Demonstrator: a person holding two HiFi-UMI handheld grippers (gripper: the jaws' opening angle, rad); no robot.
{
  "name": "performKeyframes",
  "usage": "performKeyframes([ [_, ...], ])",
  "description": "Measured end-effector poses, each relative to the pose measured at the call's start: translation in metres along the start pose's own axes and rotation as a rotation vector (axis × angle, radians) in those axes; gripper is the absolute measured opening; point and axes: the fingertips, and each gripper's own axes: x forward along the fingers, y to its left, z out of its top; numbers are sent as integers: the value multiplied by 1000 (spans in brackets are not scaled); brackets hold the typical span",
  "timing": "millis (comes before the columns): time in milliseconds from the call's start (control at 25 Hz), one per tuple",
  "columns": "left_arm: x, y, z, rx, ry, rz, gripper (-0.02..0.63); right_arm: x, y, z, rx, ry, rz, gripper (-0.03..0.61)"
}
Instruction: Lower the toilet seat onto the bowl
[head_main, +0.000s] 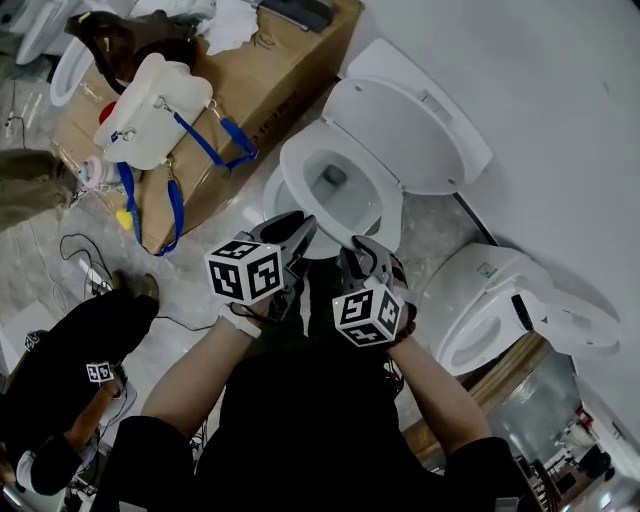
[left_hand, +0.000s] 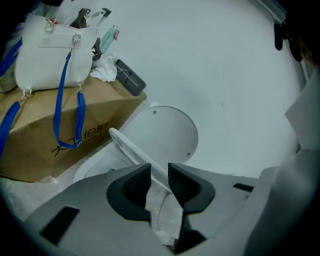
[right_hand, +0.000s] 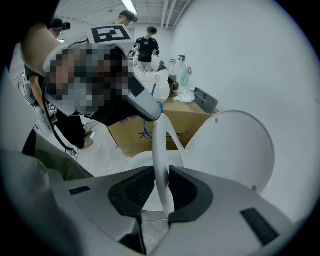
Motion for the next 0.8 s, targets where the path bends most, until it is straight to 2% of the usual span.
performKeyframes([
  [320,-4,29,-23,-93,20,30,114,1,36,8,-6,-23,80,97],
  [520,-7,54,-47,-150,72,44,114,1,54,19,6,-44,142,97],
  [640,-5,68,-60,-168,104,30,114,0,56,25,31,-58,170,97],
  [800,0,83,-68,-167,121,38,126,0,49,27,50,-70,163,95],
])
